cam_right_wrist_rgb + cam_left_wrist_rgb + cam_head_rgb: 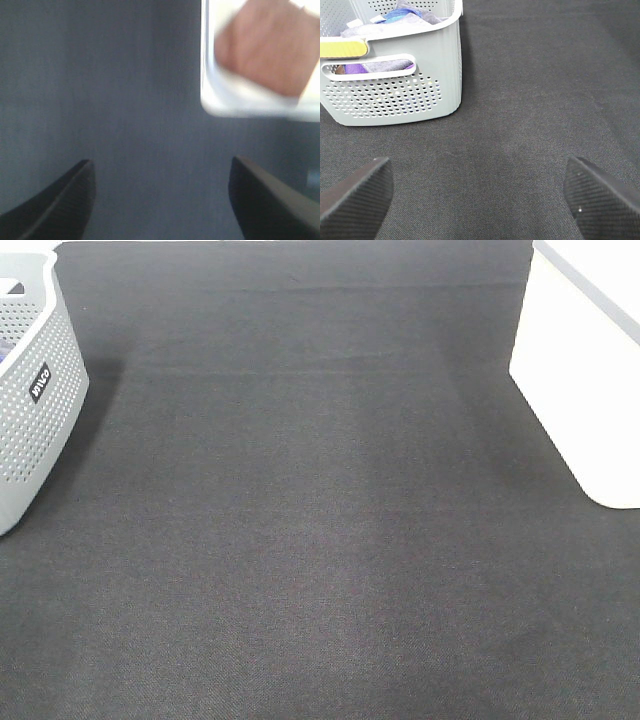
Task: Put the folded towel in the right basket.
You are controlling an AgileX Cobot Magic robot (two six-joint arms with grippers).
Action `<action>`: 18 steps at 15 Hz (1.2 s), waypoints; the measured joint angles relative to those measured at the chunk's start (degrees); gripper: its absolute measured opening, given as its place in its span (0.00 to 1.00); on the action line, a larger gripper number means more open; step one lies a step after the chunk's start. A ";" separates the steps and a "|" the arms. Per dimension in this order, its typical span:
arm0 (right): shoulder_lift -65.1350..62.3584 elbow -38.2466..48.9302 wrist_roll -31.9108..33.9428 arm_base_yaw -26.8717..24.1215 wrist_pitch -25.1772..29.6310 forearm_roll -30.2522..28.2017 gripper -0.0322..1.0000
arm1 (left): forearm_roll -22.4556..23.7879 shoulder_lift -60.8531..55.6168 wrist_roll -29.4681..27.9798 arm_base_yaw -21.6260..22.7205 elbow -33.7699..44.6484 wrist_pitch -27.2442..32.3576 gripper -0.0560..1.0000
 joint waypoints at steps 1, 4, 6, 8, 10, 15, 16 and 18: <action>-5.56 7.45 0.92 0.00 0.00 0.00 0.71 | 0.00 0.00 0.00 0.00 0.00 0.00 0.88; -17.59 20.91 1.78 0.00 0.00 0.00 0.71 | 0.00 0.00 0.00 0.00 0.00 0.00 0.88; -23.43 26.18 2.35 0.00 0.00 0.00 0.71 | 0.00 0.00 0.00 0.00 0.00 0.00 0.88; -32.95 33.06 2.35 0.00 0.00 0.00 0.71 | 0.00 0.00 0.00 0.00 0.00 0.00 0.88; -42.00 38.96 2.35 0.00 0.06 0.00 0.71 | 0.00 0.00 0.00 0.00 0.00 0.00 0.88; -65.55 47.33 -1.03 0.00 -3.67 0.00 0.71 | 0.00 0.00 0.00 0.00 0.00 0.00 0.88; -68.35 47.61 -2.29 0.00 -4.53 0.00 0.71 | 0.00 0.00 0.00 0.00 0.00 0.00 0.88; -72.99 48.53 -3.21 0.00 -6.02 0.00 0.71 | 0.00 0.00 0.00 0.00 0.00 0.00 0.88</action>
